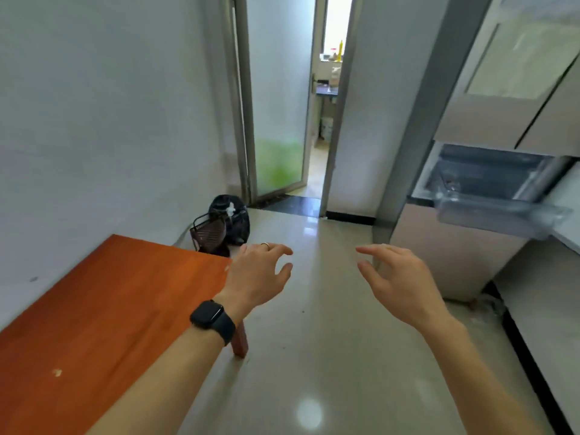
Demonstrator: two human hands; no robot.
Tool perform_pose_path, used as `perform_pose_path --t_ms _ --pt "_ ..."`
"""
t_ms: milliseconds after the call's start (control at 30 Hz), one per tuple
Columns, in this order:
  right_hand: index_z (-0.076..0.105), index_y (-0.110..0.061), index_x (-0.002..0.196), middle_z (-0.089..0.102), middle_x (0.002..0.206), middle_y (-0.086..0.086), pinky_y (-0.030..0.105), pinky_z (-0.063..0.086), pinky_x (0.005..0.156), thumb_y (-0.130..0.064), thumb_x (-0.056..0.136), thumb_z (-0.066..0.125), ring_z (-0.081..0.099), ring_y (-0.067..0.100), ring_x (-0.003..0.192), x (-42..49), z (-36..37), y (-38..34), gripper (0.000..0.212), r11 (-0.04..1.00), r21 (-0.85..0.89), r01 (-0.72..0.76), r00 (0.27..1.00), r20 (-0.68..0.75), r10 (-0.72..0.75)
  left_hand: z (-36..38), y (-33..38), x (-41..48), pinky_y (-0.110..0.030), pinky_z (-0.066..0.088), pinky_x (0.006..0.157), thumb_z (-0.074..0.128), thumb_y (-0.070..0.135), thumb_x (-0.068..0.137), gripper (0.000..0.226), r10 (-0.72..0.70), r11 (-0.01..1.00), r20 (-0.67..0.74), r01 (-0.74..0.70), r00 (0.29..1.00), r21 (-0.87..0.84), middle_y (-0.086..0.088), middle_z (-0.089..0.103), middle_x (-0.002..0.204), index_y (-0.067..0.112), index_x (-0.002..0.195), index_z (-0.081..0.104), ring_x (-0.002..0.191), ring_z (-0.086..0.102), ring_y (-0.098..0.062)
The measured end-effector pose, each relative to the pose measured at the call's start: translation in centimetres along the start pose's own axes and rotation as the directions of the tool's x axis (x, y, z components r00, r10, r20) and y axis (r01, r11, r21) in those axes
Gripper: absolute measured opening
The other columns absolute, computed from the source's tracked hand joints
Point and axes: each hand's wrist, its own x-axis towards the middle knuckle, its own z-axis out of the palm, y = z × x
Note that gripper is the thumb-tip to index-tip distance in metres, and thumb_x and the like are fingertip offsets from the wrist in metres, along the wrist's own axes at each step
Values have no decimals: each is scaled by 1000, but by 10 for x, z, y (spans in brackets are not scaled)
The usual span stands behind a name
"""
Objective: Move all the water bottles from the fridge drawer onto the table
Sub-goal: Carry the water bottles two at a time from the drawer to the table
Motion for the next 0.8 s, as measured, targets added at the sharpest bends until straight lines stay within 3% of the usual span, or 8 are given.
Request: perform_pose_path --t_ms 133,333,800 --pt "70 -33 123 68 121 -12 23 39 91 -35 95 64 58 12 113 -20 -36 88 29 988 12 -151 986 -71 152 42 90 40 -38 38 110 49 47 101 37 89 995 71 -85 993 -53 5 59 139 36 135 57 125 55 -19" --pt "69 -32 125 66 127 -15 31 43 106 -35 95 61 57 9 121 -25 -68 197 31 942 66 -329 937 -99 334 108 181 113 -36 42 104 49 48 99 34 188 978 161 -170 969 -122 5 61 135 37 130 59 120 57 -18" --pt "67 -38 125 67 117 -14 36 48 98 -41 95 58 60 13 109 122 -165 420 31 868 59 -493 852 -171 496 226 384 364 -37 50 91 53 41 99 31 349 906 189 -279 918 -319 1 61 126 31 125 64 112 60 -22"
